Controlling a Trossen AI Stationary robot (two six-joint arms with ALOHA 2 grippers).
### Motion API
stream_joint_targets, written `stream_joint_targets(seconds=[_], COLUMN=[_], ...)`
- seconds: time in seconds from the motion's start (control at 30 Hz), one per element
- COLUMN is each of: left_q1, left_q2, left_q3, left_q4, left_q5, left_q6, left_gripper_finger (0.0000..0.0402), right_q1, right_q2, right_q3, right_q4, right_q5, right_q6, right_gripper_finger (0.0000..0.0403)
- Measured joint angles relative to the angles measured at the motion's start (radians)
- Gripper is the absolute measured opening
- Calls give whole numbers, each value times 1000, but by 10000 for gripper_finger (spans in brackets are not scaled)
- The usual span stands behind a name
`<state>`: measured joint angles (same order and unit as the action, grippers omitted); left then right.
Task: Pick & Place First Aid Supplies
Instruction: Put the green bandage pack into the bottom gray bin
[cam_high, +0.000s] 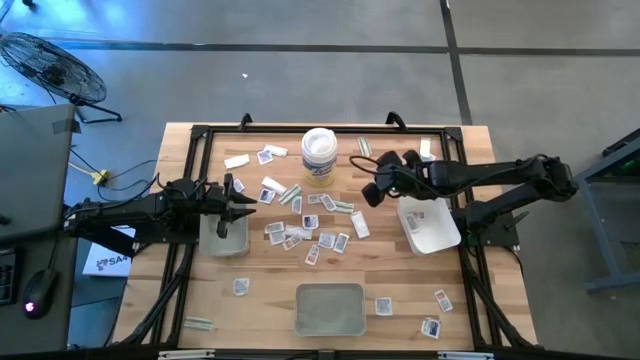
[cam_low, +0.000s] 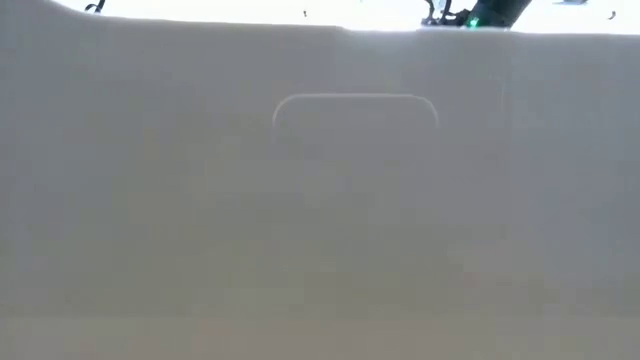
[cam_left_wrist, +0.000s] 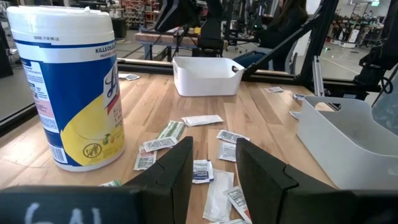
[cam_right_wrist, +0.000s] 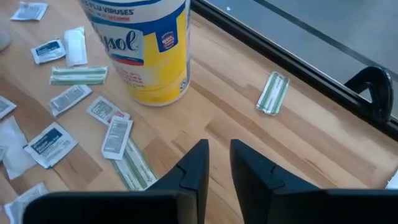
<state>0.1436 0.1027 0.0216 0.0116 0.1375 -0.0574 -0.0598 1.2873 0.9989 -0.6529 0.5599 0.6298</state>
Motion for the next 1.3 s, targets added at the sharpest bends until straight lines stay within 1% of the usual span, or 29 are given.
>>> stream_joint_targets(seconds=[0.13,0.2,0.3,0.43,0.53,0.6,0.67,0.8,0.97,1.07,1.17,1.23,1.3], left_q1=[0,0,0,0,0,0,0,0,0,0,0,0,0], left_q2=[0,0,0,0,0,0,0,0,0,0,0,0,0], left_q3=[0,0,0,0,0,0,0,0,0,0,0,0,0], left_q4=[0,0,0,0,0,0,0,0,0,0,0,0,0], left_q5=[0,0,0,0,0,0,0,0,0,0,0,0,0], left_q6=[0,0,0,0,0,0,0,0,0,0,0,0,0], left_gripper_finger=[120,120,120,120,120,120,120,120,120,120,120,120,120], right_q1=[1,0,-6,2,21,37,49,77,147,199,255,277,278], right_q2=[9,27,78,184,268,313,351,395,401,401,401,401,401], right_q3=[0,0,0,0,-1,-1,-1,0,0,0,0,0,1], right_q4=[9,38,132,238,216,199,197,198,200,200,183,173,169], right_q5=[35,20,-88,-274,-399,-442,-468,-490,-460,-434,-378,-329,-306], right_q6=[36,44,11,-92,-161,-148,-92,-2,-11,-138,-270,-292,-289], right_gripper_finger=[56,57,59,51,41,35,33,47,82,101,112,115,113])
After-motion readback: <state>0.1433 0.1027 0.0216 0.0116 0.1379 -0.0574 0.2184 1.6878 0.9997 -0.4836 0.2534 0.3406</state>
